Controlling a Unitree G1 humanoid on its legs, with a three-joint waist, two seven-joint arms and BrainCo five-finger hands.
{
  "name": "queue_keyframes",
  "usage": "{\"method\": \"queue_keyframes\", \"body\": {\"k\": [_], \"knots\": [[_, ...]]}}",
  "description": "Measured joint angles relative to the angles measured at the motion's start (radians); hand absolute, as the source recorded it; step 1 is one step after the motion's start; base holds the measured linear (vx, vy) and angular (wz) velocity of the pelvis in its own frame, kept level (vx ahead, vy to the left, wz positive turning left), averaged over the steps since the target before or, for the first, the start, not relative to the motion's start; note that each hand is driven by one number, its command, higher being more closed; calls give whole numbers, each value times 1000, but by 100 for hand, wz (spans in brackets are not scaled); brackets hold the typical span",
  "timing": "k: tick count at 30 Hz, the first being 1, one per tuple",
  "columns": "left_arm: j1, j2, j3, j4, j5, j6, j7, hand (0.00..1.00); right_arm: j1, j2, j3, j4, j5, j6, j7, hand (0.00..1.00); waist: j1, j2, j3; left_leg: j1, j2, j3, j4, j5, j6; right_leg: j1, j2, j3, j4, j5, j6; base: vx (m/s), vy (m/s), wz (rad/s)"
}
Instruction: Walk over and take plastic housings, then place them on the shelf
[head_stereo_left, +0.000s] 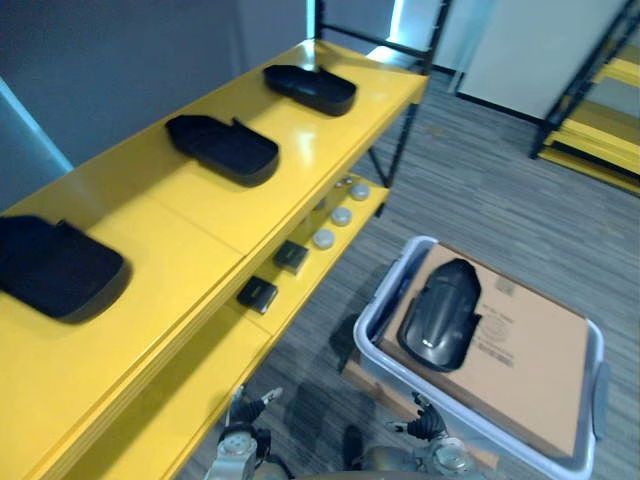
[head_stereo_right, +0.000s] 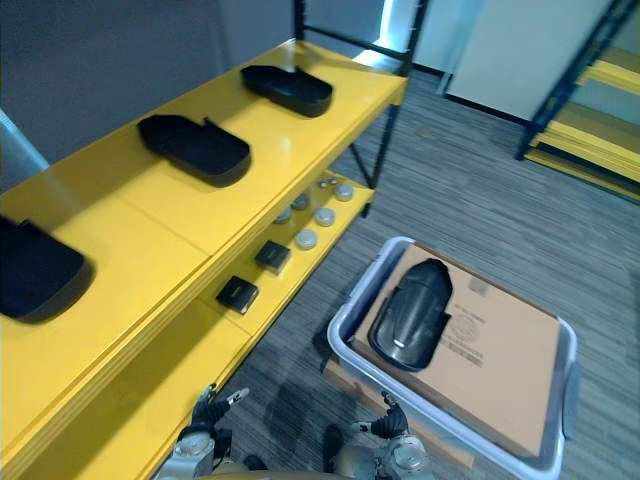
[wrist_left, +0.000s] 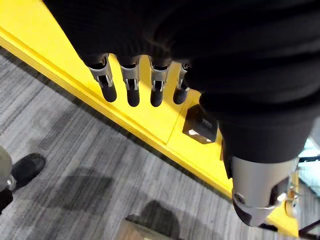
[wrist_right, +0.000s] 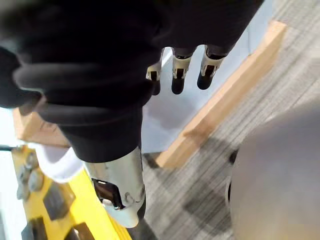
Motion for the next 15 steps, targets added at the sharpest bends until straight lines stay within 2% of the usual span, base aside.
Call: {"method": "queue_keyframes", "body": {"k": [2, 3, 4, 5, 6, 7, 8, 9, 10, 11, 12, 14, 15], "knots": [[-7, 6, 0, 3, 0, 0, -6, 0, 2, -1, -31, 2, 10, 2, -3, 0, -10, 5, -2, 2, 44, 2, 54, -4, -8, 2, 39, 48, -28, 12, -15, -25, -132, -75], [-7, 5, 2, 4, 0, 0, -14, 0, 2, -2, -36, 1, 19, 1, -3, 0, -11, 12, 2, 2, 95, 0, 132, -27, -17, 12, 68, 77, -38, 6, -19, -36, -153, -85], [-7, 5, 2, 7, 0, 0, -19, 0, 2, -2, -38, 1, 26, 1, -4, 0, -11, 16, 5, 1, 125, -1, 179, -41, -15, 20, 83, 91, -44, 4, -23, -25, -125, -81], [-6, 1, 2, 15, 0, 0, -21, 0, 3, -2, -58, 0, 38, -1, -7, 0, -13, 26, 10, -8, 185, -10, 291, -56, 2, 40, 109, 115, -50, -5, -35, -9, -131, -72], [-4, -10, 2, 18, -1, 0, -21, 0, 4, -6, -74, 0, 46, -1, -18, 0, -14, 36, 15, -33, 224, -71, 387, -66, 17, 59, 128, 144, -57, -10, -44, 9, -94, -72], [-4, -20, 2, 19, -2, 0, -21, 0, 4, -12, -78, 1, 48, 0, -20, 0, -13, 41, 18, -48, 222, -131, 414, -78, 18, 65, 134, 161, -58, -11, -45, 25, -67, -80], [3, -37, 2, 19, -4, 0, -21, 0, 4, -24, -93, 2, 49, 2, -20, 0, -9, 48, 22, -81, 181, -266, 421, -92, 7, 67, 134, 198, -58, -12, -47, 45, 5, -93], [13, -44, 2, 18, -5, -1, -21, 0, 4, -37, -106, 3, 52, 2, -22, 0, -7, 55, 23, -104, 115, -390, 394, -104, -9, 68, 127, 238, -57, -12, -47, 54, 30, -94], [18, -44, 2, 18, -7, -1, -21, 0, 3, -41, -112, 3, 60, 2, -23, 0, -7, 55, 23, -114, 82, -440, 372, -109, -16, 69, 122, 255, -56, -12, -47, 71, 46, -86], [25, -42, 2, 18, -13, -1, -19, 0, 12, -46, -123, 4, 72, 2, -24, 0, -6, 55, 24, -136, 18, -541, 312, -109, -20, 70, 109, 278, -55, -10, -38, 70, 56, -70], [28, -42, 2, 17, -20, -1, -16, 0, 23, -47, -143, 3, 88, 1, -26, 0, -3, 57, 24, -136, -21, -619, 230, -102, -32, 68, 105, 293, -55, -5, -21, 58, 68, -62], [27, -43, -1, 18, -33, -2, -17, 0, 39, -55, -151, 3, 106, 1, -39, 0, -1, 69, 26, -135, -31, -648, 134, -68, -50, 80, 112, 305, -55, -11, -6, 58, 110, -30], [26, -44, -1, 18, -38, -2, -17, 0, 46, -57, -157, 4, 110, 1, -41, 0, -2, 76, 26, -133, -32, -654, 107, -38, -40, 87, 118, 303, -54, -14, -1, 106, 169, -11]]}}
